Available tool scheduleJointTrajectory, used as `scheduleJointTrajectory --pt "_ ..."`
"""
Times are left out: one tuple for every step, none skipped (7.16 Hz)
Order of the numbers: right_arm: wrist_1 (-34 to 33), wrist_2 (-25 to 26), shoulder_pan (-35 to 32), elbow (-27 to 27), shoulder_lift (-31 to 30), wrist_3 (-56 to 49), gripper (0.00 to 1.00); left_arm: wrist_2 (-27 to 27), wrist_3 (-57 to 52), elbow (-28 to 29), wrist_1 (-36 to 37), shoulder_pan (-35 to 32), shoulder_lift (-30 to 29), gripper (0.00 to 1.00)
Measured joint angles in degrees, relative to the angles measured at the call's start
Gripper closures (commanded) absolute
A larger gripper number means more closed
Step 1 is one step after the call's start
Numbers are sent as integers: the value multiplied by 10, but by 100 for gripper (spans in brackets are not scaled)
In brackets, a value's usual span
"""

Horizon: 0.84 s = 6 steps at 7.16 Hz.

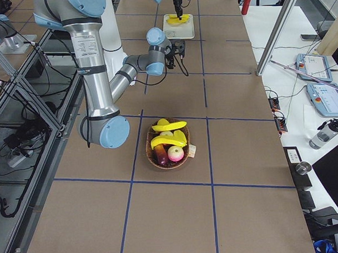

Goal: Transfer all bananas from basket to plate

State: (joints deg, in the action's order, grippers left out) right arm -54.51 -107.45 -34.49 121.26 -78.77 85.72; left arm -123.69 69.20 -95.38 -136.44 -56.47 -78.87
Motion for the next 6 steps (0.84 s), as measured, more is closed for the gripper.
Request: scheduleJointTrajectory --pt "0 -8 -14 3 -9 -1 0 -5 -5 -5 0 -2 0 0" --pt "-1 -16 -26 10 -30 -3 0 -20 -9 -11 0 -7 0 0" --pt "-1 -19 -35 21 -65 -5 0 -49 -11 -19 1 -20 -1 0" --pt "0 -21 -41 30 -107 -7 0 -76 -11 -30 4 -32 -3 0" --pt "1 -26 -46 37 -148 -10 0 -89 -10 -49 23 -37 -11 0" --pt "13 -41 -55 41 -190 -16 0 -93 -9 -73 62 -38 -30 0"
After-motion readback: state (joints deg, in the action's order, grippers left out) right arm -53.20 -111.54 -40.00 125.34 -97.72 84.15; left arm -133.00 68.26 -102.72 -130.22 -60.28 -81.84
